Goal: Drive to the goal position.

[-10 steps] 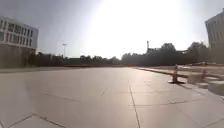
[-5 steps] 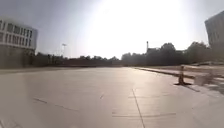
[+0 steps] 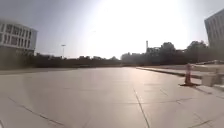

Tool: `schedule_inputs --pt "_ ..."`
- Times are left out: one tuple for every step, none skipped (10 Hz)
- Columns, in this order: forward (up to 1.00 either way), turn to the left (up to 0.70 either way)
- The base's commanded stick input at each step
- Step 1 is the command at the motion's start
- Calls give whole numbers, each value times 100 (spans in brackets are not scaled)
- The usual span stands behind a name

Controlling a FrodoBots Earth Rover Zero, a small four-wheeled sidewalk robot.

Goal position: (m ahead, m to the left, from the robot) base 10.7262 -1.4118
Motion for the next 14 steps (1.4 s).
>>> schedule_inputs --pt "70 -2" --pt "70 -2" --pt "70 -2" --pt "70 -2" --pt "70 -2" --pt "70 -2" --pt "70 -2" --pt "70 -2" --pt "70 -2" --pt "70 -2" --pt "70 -2" --pt "65 -2" --pt "58 -3" --pt "58 -3"
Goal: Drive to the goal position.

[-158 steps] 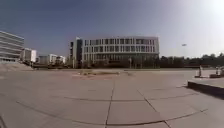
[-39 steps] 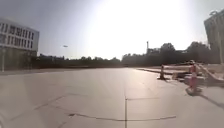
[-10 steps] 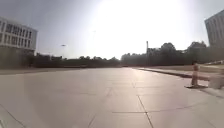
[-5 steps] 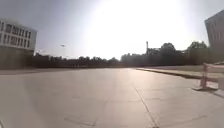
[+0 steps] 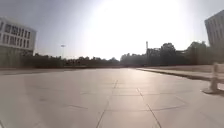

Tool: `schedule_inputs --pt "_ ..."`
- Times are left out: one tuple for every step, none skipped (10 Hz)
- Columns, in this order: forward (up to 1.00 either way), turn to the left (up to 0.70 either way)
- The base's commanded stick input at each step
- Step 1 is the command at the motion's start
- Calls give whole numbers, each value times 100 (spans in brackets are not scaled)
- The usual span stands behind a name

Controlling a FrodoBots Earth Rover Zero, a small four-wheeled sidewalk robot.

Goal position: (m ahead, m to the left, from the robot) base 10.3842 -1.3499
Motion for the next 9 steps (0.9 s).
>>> schedule_inputs --pt "58 -3" --pt "58 -3" --pt "58 -3" --pt "58 -3" --pt "58 -3" --pt "58 -3" --pt "58 -3" --pt "58 -2" --pt "59 -1"
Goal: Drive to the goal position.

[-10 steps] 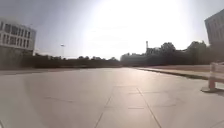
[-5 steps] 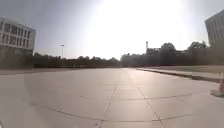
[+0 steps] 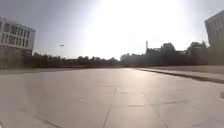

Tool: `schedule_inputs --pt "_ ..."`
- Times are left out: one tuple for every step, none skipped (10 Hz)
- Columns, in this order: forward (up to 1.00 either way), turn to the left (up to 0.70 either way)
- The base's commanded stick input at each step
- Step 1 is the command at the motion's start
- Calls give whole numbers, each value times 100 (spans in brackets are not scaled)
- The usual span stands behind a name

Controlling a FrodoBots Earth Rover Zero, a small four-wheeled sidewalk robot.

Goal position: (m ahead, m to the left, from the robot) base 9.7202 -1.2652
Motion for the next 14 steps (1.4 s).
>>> schedule_inputs --pt "58 -3" --pt "58 -2" --pt "58 -1" --pt "58 -1" --pt "58 -1" --pt "58 -1" --pt "57 -2" --pt "56 -3" --pt "56 0" --pt "56 0" --pt "55 -3" --pt "55 -2" --pt "56 -1" --pt "56 0"
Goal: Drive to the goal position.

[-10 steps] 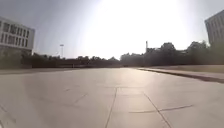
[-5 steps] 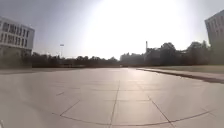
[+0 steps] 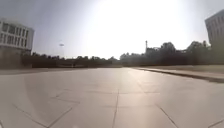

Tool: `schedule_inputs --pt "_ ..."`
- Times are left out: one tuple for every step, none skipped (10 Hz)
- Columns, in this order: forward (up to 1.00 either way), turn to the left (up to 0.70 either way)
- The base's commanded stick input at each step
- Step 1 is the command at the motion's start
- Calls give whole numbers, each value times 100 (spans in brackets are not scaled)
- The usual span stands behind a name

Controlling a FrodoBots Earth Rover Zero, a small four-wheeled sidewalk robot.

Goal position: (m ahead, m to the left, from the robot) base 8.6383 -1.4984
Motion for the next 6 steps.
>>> schedule_inputs --pt "56 -1" --pt "55 -3" --pt "55 -3" --pt "56 -3" --pt "56 -3" --pt "56 0"
